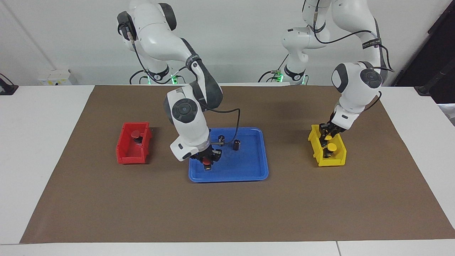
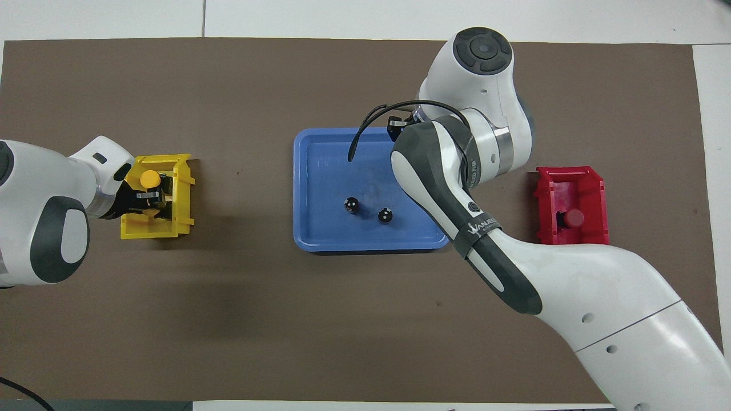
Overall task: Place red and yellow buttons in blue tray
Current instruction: 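Carry the red button into the blue tray with the right gripper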
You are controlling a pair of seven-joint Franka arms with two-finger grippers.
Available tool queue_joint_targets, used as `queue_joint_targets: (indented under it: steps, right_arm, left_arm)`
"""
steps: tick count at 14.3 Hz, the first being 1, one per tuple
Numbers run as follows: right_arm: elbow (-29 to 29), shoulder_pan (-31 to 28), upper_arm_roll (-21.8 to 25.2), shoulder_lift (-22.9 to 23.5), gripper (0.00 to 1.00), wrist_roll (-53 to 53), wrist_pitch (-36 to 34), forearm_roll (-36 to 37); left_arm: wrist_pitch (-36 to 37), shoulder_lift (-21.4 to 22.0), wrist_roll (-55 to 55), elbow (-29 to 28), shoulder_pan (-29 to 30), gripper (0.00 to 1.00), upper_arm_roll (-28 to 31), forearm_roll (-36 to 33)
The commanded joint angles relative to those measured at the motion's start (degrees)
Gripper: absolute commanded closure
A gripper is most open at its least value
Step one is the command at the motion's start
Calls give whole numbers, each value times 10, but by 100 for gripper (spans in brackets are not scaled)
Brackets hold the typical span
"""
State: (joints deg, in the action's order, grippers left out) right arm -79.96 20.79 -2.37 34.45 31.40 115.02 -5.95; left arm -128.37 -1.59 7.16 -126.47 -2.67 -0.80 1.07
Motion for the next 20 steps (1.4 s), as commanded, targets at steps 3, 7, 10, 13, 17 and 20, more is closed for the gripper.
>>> queue_joint_targets:
  steps: [3, 7, 10, 13, 17, 20]
  right_arm:
    - [-65, -5, -5, -31, 89, 2, 34, -13]
    - [-69, -5, -5, -33, 24, 2, 39, -12]
    - [-29, -6, -5, -32, 0, 3, 12, -4]
    - [1, -21, 0, -55, 0, -16, -36, 27]
    - [-61, -119, 0, -147, 4, -216, -88, 37]
    - [-208, -166, 1, -240, 5, -304, -67, 36]
  left_arm:
    - [-1, 4, 7, -1, -2, 85, 0, 3]
    - [85, -2, 6, 59, -6, 98, 0, 3]
    - [165, 3, 7, 124, -7, 98, -1, -1]
    - [254, 6, 11, 196, -7, 98, -3, -13]
    - [255, 3, 107, 229, -48, 98, -8, -13]
    - [220, -6, 182, 230, -107, 98, -10, -8]
